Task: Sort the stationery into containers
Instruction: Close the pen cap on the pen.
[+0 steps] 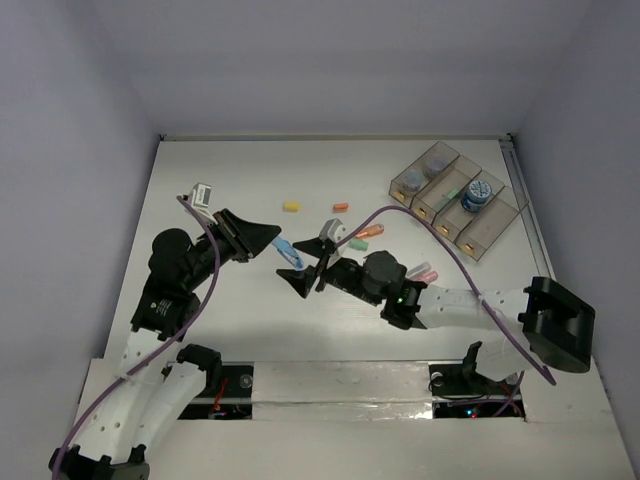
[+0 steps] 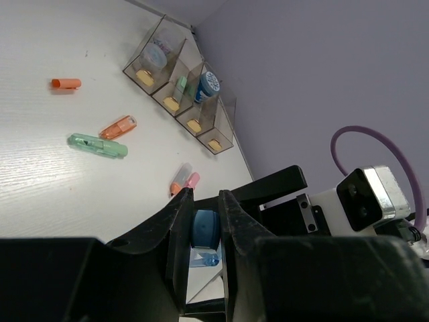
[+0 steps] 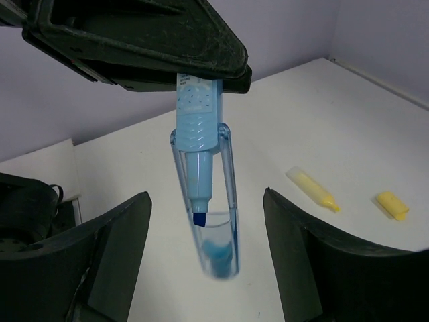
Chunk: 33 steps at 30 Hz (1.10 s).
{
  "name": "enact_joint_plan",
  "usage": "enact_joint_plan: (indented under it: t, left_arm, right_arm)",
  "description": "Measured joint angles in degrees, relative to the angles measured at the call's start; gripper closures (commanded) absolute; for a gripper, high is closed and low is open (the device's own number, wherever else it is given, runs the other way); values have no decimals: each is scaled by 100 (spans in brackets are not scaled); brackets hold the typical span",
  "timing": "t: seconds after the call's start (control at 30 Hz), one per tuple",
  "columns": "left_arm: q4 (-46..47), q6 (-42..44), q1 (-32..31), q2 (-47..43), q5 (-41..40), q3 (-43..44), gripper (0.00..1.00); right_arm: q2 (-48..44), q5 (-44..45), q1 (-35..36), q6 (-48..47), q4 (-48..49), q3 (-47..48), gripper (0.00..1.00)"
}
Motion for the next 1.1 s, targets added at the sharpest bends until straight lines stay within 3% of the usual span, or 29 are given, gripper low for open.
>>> enact_joint_plan:
  t: [0.23,0.4,0.67,0.83,1.1]
  left_arm:
    - [-109,-22,0,-39,2,111,100]
    - [-168,-63,0,-109,-2,175,100]
    - [-404,-168,0,-280,-22,179,100]
    - [-450,-234,0,-339,-50,179,100]
    - [-549,-227,0,-407,-221,179,100]
  right_arm:
    - [114,-48,0,-22,98,42,29]
    - [295,-63,0,-57,326,101,40]
    - [501,-79,0,-68,619,131,41]
    - [501,-105,0,-122,820,131,67]
    - [494,-229,0,-76,833,129,79]
